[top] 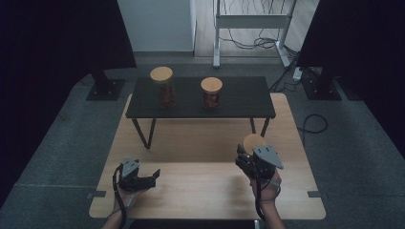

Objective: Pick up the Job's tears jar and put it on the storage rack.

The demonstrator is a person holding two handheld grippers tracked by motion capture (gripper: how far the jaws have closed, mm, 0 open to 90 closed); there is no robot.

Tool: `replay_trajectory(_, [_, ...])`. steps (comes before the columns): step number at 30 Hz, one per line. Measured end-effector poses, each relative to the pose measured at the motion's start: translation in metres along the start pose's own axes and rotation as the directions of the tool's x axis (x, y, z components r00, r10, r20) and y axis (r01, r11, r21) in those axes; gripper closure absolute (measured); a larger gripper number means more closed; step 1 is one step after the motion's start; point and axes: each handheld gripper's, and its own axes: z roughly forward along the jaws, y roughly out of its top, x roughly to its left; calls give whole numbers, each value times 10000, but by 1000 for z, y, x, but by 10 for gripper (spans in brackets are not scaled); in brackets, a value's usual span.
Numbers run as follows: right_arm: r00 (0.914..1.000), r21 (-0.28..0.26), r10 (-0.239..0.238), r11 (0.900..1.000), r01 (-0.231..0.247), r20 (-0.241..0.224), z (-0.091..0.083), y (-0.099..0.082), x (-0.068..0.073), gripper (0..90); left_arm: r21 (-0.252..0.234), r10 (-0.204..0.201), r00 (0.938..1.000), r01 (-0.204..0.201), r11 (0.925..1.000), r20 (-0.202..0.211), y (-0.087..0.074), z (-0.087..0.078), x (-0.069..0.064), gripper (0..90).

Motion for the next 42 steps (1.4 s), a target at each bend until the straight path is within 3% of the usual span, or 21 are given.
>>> replay_trajectory(15, [9992,-199,-387,9991,386,-31,0,14,2,250,-50,-48,10000,48,10000,11,-1,0,0,18])
replay_trajectory(42, [9991,-596,-416,9973,421,101,1,41,-3,250,-30,-54,10000,54,10000,-32,-1,0,0,18])
